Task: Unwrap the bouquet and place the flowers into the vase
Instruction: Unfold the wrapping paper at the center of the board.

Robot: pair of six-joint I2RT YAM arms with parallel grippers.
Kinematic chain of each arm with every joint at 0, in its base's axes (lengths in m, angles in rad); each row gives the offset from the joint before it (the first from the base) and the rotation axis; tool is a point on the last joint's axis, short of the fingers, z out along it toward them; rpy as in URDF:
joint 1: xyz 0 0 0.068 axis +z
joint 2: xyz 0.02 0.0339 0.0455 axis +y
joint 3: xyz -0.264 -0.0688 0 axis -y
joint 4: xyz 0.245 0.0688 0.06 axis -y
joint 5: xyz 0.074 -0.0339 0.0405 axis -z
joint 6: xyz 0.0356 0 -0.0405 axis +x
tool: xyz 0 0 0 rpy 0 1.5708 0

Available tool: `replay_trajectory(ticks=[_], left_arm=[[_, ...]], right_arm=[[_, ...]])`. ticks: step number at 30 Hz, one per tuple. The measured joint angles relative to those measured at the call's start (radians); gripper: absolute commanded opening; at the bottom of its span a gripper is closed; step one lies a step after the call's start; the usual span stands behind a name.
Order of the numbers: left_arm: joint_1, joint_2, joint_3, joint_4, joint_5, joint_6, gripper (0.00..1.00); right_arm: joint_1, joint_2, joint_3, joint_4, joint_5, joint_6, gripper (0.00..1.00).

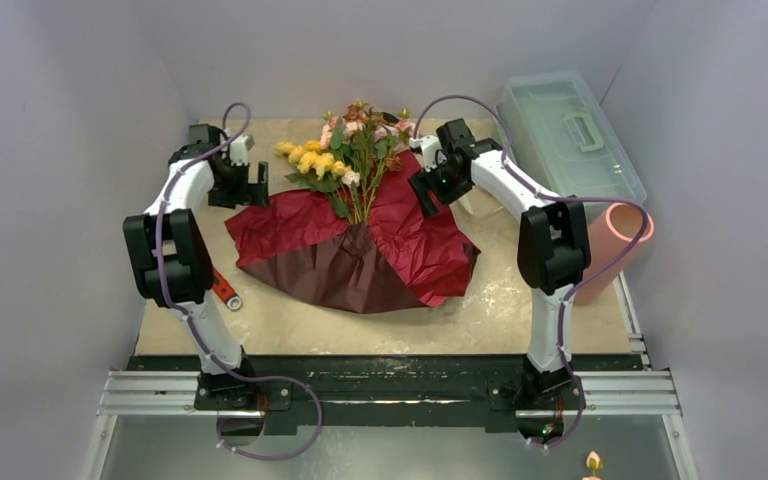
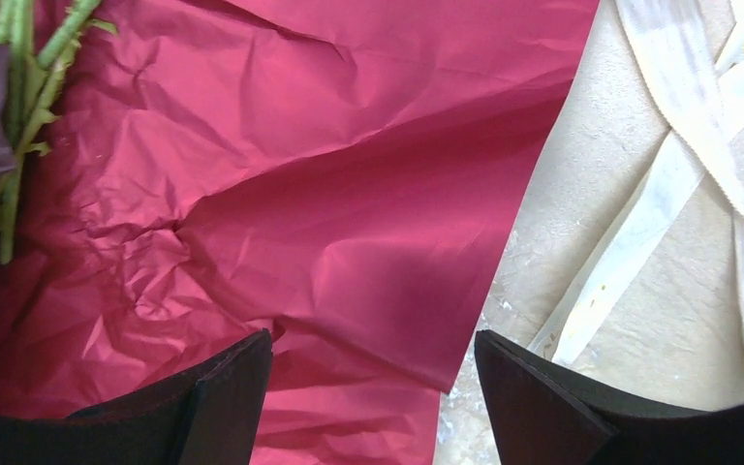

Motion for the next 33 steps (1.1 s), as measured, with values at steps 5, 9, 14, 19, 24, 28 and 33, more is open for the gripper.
replay_trajectory(ticks=[5, 9, 14, 19, 24, 28, 33], left_arm=[[0.097, -0.007, -0.024, 0.008, 0.010, -0.002, 0.98], [0.120, 0.001, -0.016, 0.017, 0.101, 0.101, 0.94], [0.096, 0.121, 0.106, -0.002, 0.205, 0.208, 0.88], [0.066, 0.229, 0.146, 0.008, 0.216, 0.236, 0.80], [0.015, 0.261, 0.151, 0.013, 0.185, 0.254, 0.61], [-0.019, 0.273, 0.159, 0.030, 0.163, 0.258, 0.36], [-0.021, 0.291, 0.169, 0.061, 0.142, 0.232, 0.09]], right_arm=[[-0.008, 0.047, 0.007, 0.002, 0.006, 0.006, 0.78], [-0.014, 0.055, 0.008, 0.003, 0.001, 0.008, 0.73], [-0.024, 0.056, 0.008, 0.008, -0.021, 0.004, 0.54], [-0.031, 0.072, 0.008, 0.023, -0.026, 0.000, 0.40], [-0.037, 0.104, 0.006, 0.036, -0.033, -0.003, 0.30], [-0.038, 0.115, -0.001, 0.043, -0.043, -0.003, 0.21], [-0.038, 0.119, -0.002, 0.057, -0.046, -0.004, 0.00]])
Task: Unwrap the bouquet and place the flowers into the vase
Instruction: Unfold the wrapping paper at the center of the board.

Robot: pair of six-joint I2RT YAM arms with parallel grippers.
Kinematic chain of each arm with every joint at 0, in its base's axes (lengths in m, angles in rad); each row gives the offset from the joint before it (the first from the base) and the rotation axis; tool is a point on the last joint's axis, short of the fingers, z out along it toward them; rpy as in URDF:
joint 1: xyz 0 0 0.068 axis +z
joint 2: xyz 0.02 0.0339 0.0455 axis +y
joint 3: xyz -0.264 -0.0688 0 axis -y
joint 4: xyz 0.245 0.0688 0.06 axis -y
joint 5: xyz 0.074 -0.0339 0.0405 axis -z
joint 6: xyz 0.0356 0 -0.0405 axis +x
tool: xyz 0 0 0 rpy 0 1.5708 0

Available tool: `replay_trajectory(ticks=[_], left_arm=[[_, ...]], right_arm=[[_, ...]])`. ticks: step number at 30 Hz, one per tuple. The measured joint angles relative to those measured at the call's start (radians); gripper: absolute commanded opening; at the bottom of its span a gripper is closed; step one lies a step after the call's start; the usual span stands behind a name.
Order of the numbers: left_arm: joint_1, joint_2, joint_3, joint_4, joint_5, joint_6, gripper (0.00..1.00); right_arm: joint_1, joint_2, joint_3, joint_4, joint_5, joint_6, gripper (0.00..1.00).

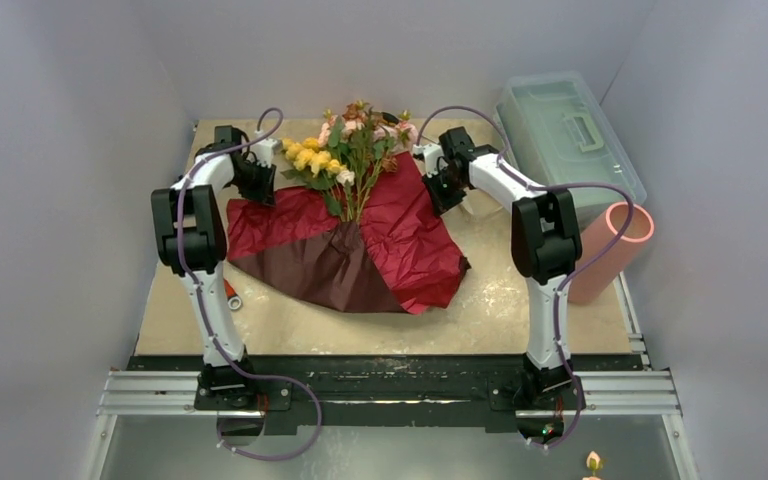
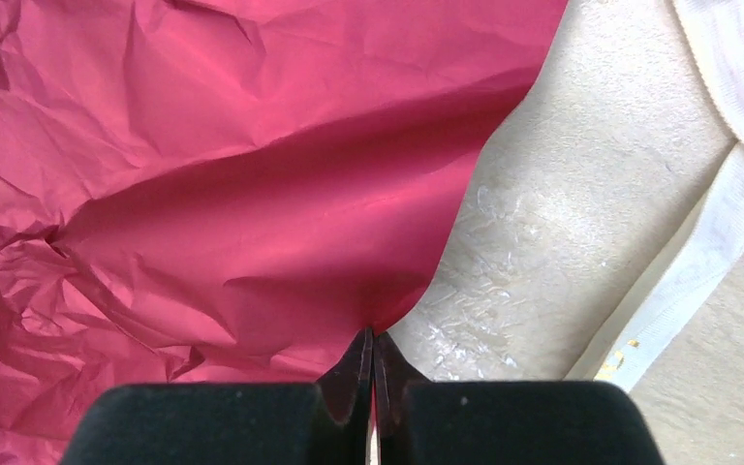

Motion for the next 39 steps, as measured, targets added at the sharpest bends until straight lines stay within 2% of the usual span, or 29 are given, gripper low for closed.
replay_trajectory(ticks=[2, 12, 25, 27, 29, 31, 34, 37, 39], left_arm=[[0.000, 0.012, 0.015, 0.008, -0.007, -0.015, 0.00], [-0.018, 0.101, 0.145, 0.034, -0.027, -0.106, 0.00], [-0.043, 0.188, 0.276, 0.080, -0.064, -0.167, 0.00], [-0.045, 0.206, 0.305, 0.081, -0.069, -0.166, 0.16], [-0.045, 0.210, 0.315, 0.079, -0.069, -0.160, 0.38], [-0.045, 0.208, 0.316, 0.073, -0.066, -0.148, 0.55], [-0.045, 0.183, 0.295, 0.053, -0.064, -0.123, 0.71], [-0.043, 0.123, 0.232, 0.019, -0.061, -0.089, 0.86], [-0.043, 0.060, 0.180, 0.000, -0.055, -0.063, 0.93]], right_arm=[[0.000, 0.008, 0.000, 0.008, 0.000, 0.003, 0.00], [-0.020, 0.051, 0.006, 0.072, 0.030, 0.008, 0.00], [-0.059, 0.135, 0.127, 0.125, 0.079, 0.012, 0.00], [-0.060, 0.135, 0.129, 0.122, 0.079, 0.012, 0.00], [-0.060, 0.135, 0.138, 0.105, 0.074, 0.009, 0.04], [-0.062, 0.130, 0.143, 0.089, 0.058, 0.004, 0.19], [-0.064, 0.092, 0.119, 0.069, 0.033, -0.006, 0.47], [-0.066, 0.004, 0.076, 0.033, 0.009, -0.021, 0.64], [-0.066, -0.064, 0.062, 0.016, -0.002, -0.034, 0.70]])
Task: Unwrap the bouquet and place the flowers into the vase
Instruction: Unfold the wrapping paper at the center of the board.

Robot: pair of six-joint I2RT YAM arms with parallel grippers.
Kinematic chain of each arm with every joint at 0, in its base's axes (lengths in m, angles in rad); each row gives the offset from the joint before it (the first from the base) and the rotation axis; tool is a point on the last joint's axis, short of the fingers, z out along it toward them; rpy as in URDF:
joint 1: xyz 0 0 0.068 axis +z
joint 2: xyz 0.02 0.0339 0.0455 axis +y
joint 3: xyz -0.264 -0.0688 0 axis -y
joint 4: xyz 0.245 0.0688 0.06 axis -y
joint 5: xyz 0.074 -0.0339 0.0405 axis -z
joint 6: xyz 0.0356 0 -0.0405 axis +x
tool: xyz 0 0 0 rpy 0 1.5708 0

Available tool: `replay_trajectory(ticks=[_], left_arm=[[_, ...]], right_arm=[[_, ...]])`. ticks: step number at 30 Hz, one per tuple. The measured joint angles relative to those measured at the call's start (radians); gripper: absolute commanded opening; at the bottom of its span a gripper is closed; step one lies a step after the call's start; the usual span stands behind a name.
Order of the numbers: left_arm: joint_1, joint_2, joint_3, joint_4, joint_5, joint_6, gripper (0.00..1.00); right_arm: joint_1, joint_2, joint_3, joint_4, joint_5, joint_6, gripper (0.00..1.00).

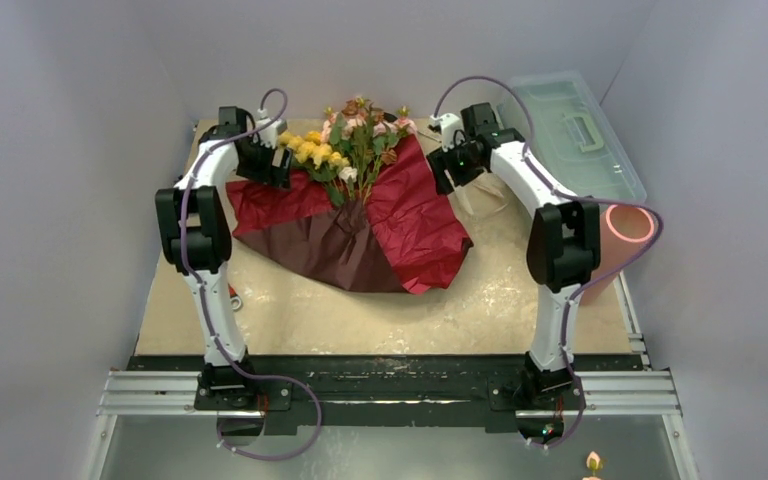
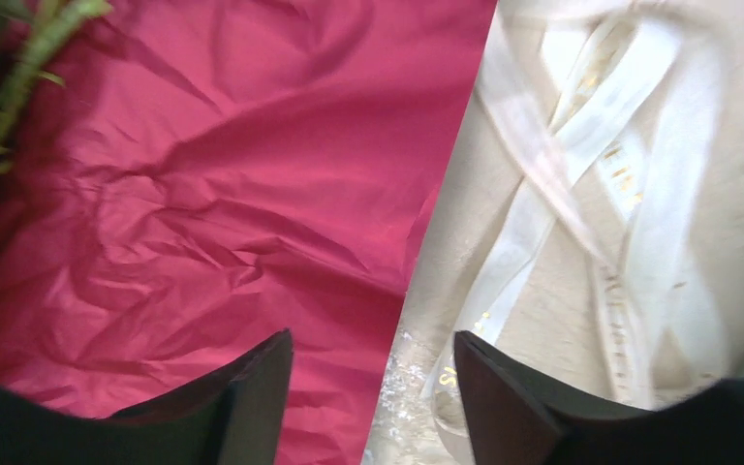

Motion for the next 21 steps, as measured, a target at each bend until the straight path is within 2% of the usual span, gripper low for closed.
replay_trajectory(ticks=[5, 10, 14, 21], left_arm=[[-0.002, -0.151, -0.031, -0.024, 0.068, 0.058, 0.95], [-0.019, -0.165, 0.031, -0.068, 0.154, 0.068, 0.93], [-0.062, -0.135, 0.035, -0.091, 0.209, 0.063, 0.82], [-0.148, -0.077, 0.027, -0.090, 0.243, 0.036, 0.65]], right_arm=[[0.002, -0.132, 0.001, -0.008, -0.046, -0.021, 0.69], [0.021, -0.106, 0.064, -0.074, -0.110, -0.037, 0.67], [0.051, -0.059, 0.064, -0.127, -0.158, -0.050, 0.64], [0.098, -0.056, -0.073, -0.181, -0.174, -0.100, 0.63]])
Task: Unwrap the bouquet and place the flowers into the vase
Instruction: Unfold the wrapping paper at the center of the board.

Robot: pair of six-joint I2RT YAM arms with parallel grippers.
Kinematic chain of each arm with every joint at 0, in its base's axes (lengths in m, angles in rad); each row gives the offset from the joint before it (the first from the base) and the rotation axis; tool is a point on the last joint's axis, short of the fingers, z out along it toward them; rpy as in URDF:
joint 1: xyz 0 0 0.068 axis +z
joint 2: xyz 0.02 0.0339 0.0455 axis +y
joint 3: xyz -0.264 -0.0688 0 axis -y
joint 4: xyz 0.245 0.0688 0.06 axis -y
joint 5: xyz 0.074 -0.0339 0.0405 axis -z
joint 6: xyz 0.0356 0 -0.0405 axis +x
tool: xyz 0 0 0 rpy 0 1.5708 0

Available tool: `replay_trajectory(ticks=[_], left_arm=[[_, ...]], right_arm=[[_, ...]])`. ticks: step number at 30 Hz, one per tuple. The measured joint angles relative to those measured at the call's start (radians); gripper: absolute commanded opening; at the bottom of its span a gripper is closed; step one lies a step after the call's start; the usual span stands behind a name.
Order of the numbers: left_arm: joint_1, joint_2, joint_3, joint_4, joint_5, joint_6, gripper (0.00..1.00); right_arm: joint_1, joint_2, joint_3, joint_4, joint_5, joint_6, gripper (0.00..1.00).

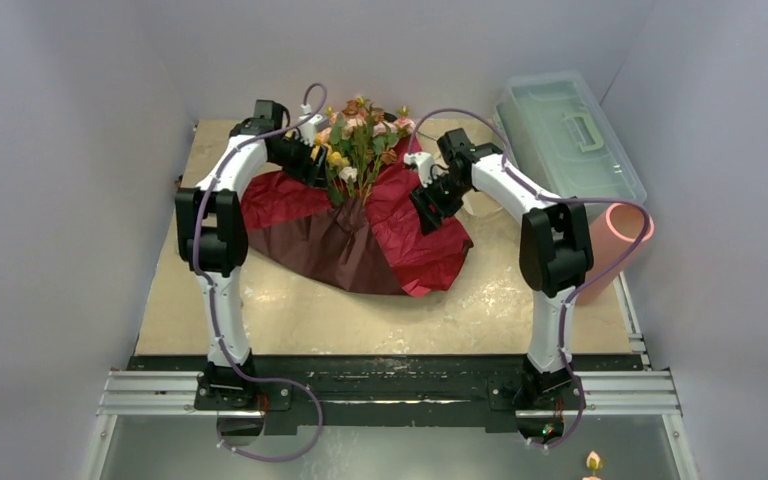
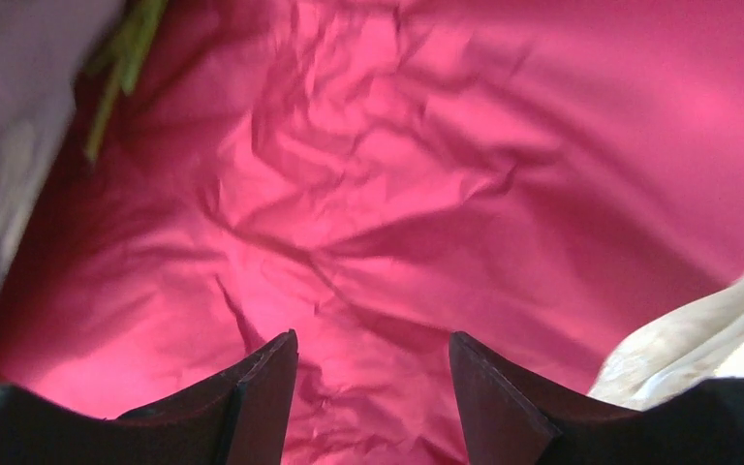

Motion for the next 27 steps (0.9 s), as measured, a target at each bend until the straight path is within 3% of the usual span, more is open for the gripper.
replay_trajectory(ticks=[7, 14, 21, 27], left_arm=[[-0.034, 0.036, -0.048, -0.003, 0.010, -0.010, 0.59], [-0.069, 0.039, -0.089, -0.032, -0.003, -0.027, 0.59], [-0.083, 0.030, -0.097, -0.158, 0.164, -0.019, 0.57], [-0.083, -0.083, -0.172, -0.337, 0.249, 0.123, 0.57]], right_arm=[[-0.002, -0.042, -0.208, -0.012, 0.016, -0.045, 0.67], [0.000, -0.068, -0.273, 0.011, 0.032, -0.080, 0.72], [0.000, -0.067, -0.309, 0.030, 0.055, -0.095, 0.74], [0.000, -0.067, -0.309, 0.037, 0.055, -0.095, 0.74]])
